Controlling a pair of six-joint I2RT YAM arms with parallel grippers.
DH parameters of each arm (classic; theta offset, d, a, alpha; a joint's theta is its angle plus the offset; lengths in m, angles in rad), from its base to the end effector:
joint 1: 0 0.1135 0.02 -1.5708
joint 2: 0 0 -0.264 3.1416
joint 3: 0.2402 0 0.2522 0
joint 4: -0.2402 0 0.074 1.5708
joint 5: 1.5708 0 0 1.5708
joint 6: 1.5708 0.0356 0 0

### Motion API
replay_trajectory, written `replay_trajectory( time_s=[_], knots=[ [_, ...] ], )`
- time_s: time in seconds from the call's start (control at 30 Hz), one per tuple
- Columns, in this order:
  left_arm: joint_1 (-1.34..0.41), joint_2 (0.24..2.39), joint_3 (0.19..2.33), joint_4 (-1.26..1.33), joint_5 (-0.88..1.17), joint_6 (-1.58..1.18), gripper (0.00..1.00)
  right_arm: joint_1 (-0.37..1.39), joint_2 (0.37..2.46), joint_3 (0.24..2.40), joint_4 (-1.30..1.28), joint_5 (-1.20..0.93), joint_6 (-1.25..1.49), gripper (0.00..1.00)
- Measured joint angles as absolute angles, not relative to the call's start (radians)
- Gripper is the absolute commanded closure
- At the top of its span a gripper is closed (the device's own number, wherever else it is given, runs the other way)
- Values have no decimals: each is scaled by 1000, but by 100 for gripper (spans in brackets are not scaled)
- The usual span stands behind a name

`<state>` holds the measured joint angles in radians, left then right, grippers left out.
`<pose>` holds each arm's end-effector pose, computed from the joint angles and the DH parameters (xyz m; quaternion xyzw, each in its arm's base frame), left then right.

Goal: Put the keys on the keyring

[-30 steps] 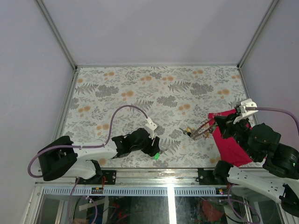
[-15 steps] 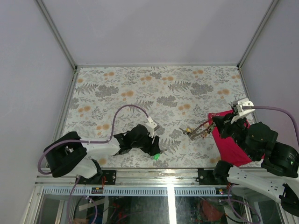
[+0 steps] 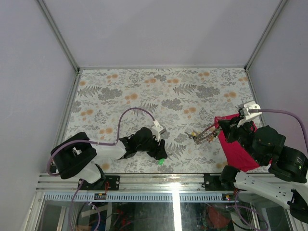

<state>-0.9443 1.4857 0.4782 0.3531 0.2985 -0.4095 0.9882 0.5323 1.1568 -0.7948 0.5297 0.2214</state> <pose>0.1468 -0.2207 0.1357 0.2978 0.8380 -0.3779 0.2574 0.0477 0.0397 0.4216 -0.1196 0.7475 0.1890 0.6254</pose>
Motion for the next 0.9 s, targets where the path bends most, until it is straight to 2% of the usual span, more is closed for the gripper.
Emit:
replay_trajectory(
  time_s=[0.3,0.53,0.9],
  knots=[
    [-942,1488,459,379,348,-410,54,988,533,1157,-795,530,221,100],
    [-941,1473,435,386,360,-410,61,988,534,1157,-795,529,221,100],
    [-942,1488,434,389,367,-412,86,988,539,1157,-795,529,221,100]
  ],
)
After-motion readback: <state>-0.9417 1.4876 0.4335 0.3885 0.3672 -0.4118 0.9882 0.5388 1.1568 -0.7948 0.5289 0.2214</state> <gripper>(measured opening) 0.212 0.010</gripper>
